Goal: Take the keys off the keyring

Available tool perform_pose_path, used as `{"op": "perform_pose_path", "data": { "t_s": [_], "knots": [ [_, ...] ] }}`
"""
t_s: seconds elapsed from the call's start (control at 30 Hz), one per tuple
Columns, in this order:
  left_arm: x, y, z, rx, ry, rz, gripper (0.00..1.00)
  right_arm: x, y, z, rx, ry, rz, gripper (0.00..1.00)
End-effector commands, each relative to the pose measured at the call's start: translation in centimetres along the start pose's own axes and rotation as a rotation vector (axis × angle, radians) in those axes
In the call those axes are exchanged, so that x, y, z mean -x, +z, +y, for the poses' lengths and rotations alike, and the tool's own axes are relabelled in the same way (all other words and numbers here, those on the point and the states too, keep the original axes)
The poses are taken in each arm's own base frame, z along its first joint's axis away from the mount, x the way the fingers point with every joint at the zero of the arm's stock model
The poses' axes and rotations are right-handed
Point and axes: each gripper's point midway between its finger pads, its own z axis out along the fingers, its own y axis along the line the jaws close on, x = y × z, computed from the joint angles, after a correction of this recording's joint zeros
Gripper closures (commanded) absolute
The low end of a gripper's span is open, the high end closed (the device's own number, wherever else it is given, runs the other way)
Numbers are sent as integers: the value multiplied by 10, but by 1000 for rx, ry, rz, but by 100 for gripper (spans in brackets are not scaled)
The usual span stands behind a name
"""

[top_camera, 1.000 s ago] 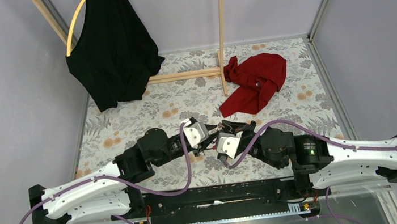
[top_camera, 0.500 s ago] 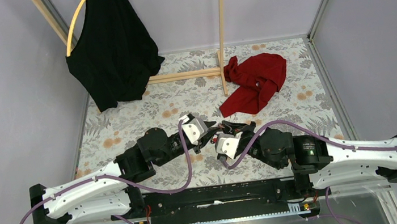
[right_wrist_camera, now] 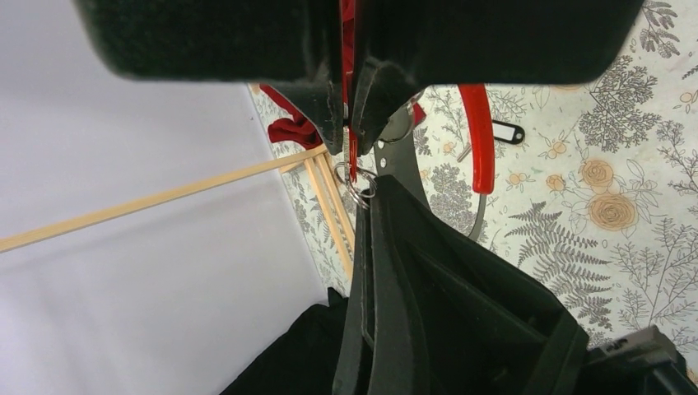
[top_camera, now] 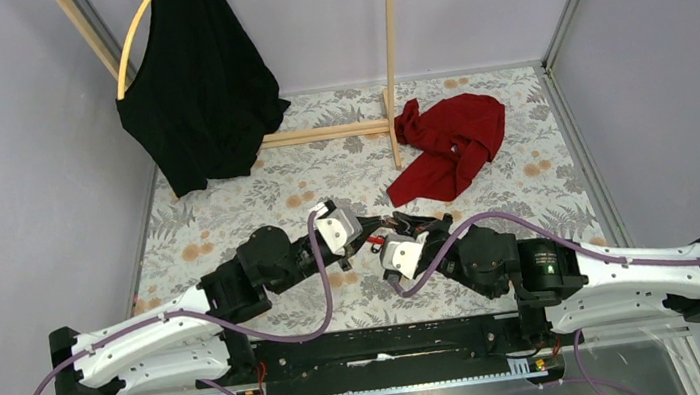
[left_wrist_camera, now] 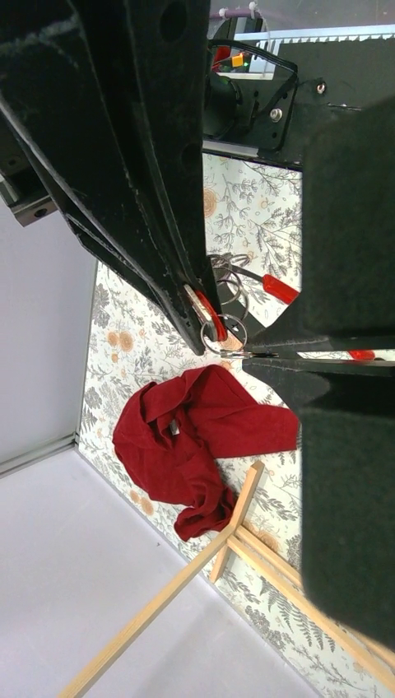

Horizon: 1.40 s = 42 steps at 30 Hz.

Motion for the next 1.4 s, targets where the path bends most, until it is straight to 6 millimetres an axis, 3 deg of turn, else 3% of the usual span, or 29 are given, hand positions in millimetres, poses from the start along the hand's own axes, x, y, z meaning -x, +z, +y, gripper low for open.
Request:
{"op": "perform_pose_path", "data": {
  "t_s": [0.0,0.3,0.57,0.7,0.8,1.07,1.23,1.37],
  "knots": [
    [34,-6,9,36,-28,-123,100,-3,-7,-16,-66,32,14,100],
    [41,-10,2,2,-54,-184,100,-25,-10,0,-28,45,87,100],
    [42,-12,3,9,-50,-217,100,-31,-10,12,8,83,108,100],
    [34,-10,10,58,-69,-189,100,-37,-10,2,-75,145,143,100],
    [14,-10,24,155,-97,-137,100,-47,-8,-4,-169,222,189,100],
    [-57,-13,60,370,-300,52,100,-96,14,16,-213,636,301,100],
    [-102,-28,93,536,-468,124,100,-124,48,44,-139,952,317,100],
    [-142,-45,114,672,-587,220,100,-121,84,65,-62,1135,248,100]
  ]
}}
